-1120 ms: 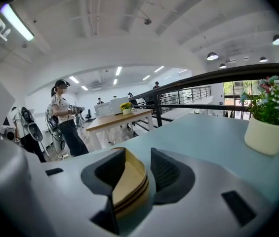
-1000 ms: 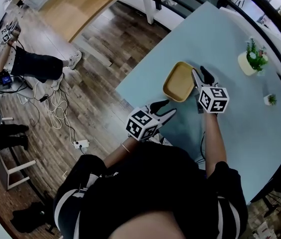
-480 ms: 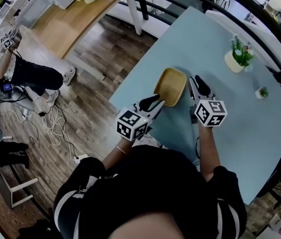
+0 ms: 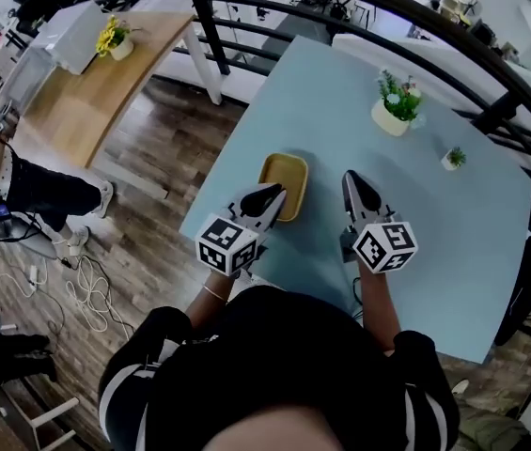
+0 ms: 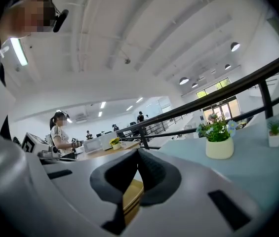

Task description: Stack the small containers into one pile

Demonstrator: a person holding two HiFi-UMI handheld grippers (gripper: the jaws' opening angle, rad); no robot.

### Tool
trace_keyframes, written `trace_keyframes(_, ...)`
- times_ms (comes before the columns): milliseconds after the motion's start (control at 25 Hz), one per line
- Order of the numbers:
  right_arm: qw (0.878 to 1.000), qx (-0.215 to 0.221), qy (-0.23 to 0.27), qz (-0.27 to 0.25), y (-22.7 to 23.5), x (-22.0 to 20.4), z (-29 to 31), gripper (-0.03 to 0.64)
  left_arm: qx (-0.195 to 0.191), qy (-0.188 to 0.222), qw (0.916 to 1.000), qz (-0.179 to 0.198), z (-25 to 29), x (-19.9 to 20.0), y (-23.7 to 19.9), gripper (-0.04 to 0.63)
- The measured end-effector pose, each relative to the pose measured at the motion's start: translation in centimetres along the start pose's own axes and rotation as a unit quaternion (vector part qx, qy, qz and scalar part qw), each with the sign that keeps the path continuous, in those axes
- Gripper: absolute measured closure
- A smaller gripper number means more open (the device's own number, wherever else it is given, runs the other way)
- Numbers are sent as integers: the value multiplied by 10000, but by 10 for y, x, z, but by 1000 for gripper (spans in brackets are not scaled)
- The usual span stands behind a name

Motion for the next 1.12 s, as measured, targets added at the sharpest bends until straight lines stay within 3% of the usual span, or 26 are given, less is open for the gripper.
trace_keyframes(400,9993,-345,159,63,-5,11,-51,617,-582,286,9975,292,27,32,26,552)
trace_keyframes(840,9973,-609,406,-98,-6,28,-74,617,-1083,290,9916,650,57,43,49,552)
trace_keyframes(1120,9979,-542,338,-133,-1,31,-73,617,-1062,320,9919,626,63,46,51,552)
Point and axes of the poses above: the fingertips, and each gripper's own axes: z forward along the fingers, y to its right, x out of its top, the point moved 4 cm from there along -z, backward along the fingers, and after that the axes turned 11 degrees about x, right-handed, at the moved point
